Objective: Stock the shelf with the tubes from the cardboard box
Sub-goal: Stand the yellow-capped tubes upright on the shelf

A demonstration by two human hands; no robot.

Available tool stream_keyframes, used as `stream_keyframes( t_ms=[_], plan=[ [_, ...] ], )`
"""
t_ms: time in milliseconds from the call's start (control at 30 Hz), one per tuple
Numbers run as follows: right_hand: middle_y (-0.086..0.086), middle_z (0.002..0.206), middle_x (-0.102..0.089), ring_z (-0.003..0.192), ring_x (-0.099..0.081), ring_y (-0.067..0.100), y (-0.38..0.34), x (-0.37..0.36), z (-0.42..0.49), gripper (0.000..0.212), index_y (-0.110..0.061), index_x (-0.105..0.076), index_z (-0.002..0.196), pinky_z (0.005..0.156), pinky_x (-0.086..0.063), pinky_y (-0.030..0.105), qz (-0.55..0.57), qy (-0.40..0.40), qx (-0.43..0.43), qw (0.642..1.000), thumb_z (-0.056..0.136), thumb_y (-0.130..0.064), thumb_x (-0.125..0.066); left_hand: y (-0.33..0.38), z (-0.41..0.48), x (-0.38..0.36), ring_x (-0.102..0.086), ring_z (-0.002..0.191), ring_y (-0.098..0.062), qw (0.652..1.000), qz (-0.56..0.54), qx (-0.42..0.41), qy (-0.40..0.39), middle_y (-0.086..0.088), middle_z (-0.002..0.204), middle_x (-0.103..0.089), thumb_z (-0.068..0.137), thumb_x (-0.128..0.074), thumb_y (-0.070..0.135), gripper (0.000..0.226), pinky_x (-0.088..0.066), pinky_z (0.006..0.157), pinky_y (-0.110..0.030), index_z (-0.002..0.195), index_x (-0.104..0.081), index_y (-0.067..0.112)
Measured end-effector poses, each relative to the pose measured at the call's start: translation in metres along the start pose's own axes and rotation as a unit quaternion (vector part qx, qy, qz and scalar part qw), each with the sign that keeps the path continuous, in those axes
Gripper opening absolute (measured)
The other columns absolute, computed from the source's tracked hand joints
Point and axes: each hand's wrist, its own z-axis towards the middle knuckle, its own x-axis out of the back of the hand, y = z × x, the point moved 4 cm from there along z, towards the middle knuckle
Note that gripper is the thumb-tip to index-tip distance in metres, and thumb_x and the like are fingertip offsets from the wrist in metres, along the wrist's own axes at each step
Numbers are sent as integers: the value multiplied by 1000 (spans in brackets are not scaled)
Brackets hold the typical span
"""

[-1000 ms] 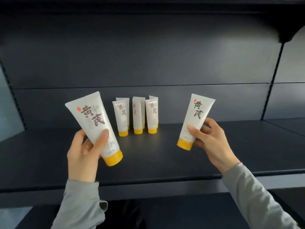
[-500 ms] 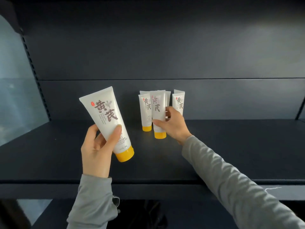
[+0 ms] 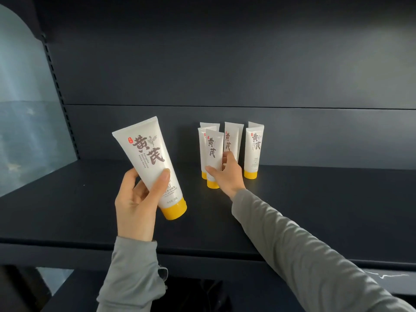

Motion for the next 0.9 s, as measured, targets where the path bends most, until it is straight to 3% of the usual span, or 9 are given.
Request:
stream_keyframes(
  t_ms=[133,233,400,567,767,900],
  plan=[
    [-3,118,-47,106,-43,9,5,3,-4,49,-17,-38,124,71,-48,13,-25,-48,-11,998,85,-13,-68,-4,-1,-6,-67,83,-2,1000,2,3,-1,13,88,-71,66,-66,26,30,-56,63,-19,94,-59,25],
    [4,128,-49,118,-47,18,5,2,-5,53,-15,-38,127,89,-46,25,-41,-60,-11,997,84,-13,-69,-5,0,-9,-67,85,-4,1000,0,5,3,10,92,-71,66,-66,26,30,-56,65,-20,96,-59,24],
    [5,130,-51,122,-49,22,2,-5,-7,52,-15,-40,126,94,-45,29,-38,-60,-14,997,84,-14,-70,-8,-1,-14,-67,88,-6,1000,-2,8,8,3,101,-69,66,-66,26,33,-57,68,-22,98,-59,23],
    [6,132,-50,124,-48,25,1,-9,-7,51,-15,-39,125,102,-42,39,-36,-65,-17,997,85,-13,-69,-11,-6,-18,-67,86,-5,1000,-2,5,6,7,95,-71,67,-66,23,32,-56,67,-21,98,-60,23],
    [7,134,-48,126,-47,25,-2,-4,-9,52,-12,-37,129,103,-41,38,-38,-100,-33,994,86,-14,-67,-9,-8,-26,-67,85,-3,1000,13,-5,-11,13,89,-72,65,-66,24,31,-57,67,-21,96,-59,24],
    [5,143,-37,131,-39,22,-16,13,-21,66,-10,-30,140,104,-35,29,-129,-151,-7,980,86,-19,-68,-5,-7,-30,-67,82,-2,999,35,-26,-23,16,88,-72,65,-67,24,32,-56,66,-19,96,-61,26]
  ],
)
